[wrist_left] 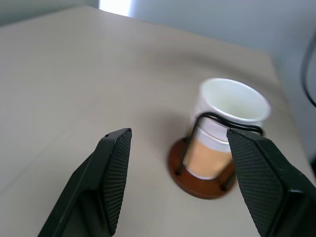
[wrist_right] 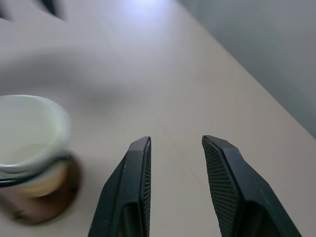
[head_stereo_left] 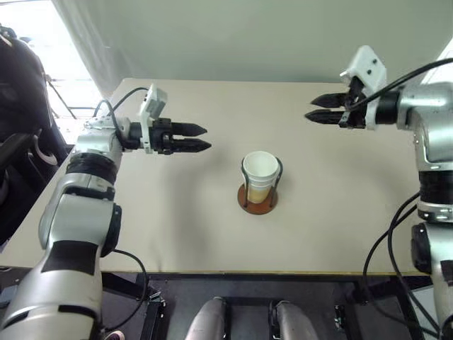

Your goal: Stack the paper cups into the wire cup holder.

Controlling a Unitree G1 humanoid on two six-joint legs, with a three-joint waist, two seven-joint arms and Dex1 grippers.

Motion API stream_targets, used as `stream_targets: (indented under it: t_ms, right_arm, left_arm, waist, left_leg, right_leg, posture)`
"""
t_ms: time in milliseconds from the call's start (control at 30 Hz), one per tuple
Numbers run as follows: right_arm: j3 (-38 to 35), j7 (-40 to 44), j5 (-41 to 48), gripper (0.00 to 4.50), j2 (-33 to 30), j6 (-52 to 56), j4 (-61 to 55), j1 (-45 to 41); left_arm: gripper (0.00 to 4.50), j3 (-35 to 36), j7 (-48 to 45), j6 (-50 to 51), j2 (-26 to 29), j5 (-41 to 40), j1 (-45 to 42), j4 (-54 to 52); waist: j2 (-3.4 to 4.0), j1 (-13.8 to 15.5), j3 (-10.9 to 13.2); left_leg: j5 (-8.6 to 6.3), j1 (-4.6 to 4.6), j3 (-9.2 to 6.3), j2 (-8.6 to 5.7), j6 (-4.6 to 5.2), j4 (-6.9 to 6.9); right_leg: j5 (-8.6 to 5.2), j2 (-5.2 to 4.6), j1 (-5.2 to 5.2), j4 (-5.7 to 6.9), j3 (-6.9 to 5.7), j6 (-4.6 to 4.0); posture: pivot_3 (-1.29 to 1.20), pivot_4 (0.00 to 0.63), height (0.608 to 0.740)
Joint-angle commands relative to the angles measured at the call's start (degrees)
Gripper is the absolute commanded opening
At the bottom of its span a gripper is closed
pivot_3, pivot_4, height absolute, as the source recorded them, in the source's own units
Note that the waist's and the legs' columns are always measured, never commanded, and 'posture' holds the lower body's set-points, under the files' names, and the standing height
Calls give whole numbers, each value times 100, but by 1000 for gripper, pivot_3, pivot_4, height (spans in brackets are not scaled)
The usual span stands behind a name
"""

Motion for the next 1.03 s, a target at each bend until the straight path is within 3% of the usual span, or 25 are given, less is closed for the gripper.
stream_targets:
  t_ms: [33, 333, 500, 1033]
  right_arm:
    - [-424, -654, 164, 1577, 110, -302, 319, -22]
    - [-338, -1314, 93, 1577, 325, -1476, 1091, 314]
    - [-448, -1687, 132, 1577, 399, -1839, 1892, -73]
    - [-521, -2156, 300, 1577, 345, -2077, 2550, -253]
  left_arm:
    - [3306, 590, 604, -371, -30, 119, -191, -43]
    - [3306, 1177, 1190, -667, -115, 505, -75, -117]
    - [3306, 1411, 1686, -907, -165, 686, 12, -119]
    - [3306, 1785, 2051, -424, -353, 723, 190, -722]
  waist:
    - [1, -3, 0]
    - [1, -6, 1]
    - [2, -2, 1]
    - [2, 6, 1]
  left_leg:
    - [-1, 0, 2, 0, 2, -2]
    - [-2, 4, 4, -1, 6, -11]
    - [-3, 4, 4, -3, 12, -14]
    - [-2, 11, -1, 1, 1, -38]
  right_leg:
    - [2, 1, -2, 0, 0, 1]
    - [5, 2, -1, -5, 1, 1]
    - [9, 2, -1, -6, 1, -3]
    - [16, -2, -6, -9, -2, -15]
  posture:
    - [0, 150, 740]
    - [0, 150, 740]
    - [0, 150, 740]
    - [0, 150, 740]
